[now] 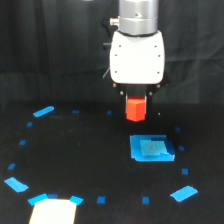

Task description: Pick up the red object from the table

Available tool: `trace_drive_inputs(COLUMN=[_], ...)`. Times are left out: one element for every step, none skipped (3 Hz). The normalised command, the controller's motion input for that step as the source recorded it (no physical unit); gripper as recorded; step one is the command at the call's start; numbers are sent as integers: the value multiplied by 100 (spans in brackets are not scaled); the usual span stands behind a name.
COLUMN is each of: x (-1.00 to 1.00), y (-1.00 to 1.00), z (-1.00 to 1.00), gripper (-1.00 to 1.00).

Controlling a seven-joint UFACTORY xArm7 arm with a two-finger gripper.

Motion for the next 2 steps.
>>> trace_drive_inputs(x=[0, 8], y=[-18, 1], z=[-37, -20], gripper=[-100, -100])
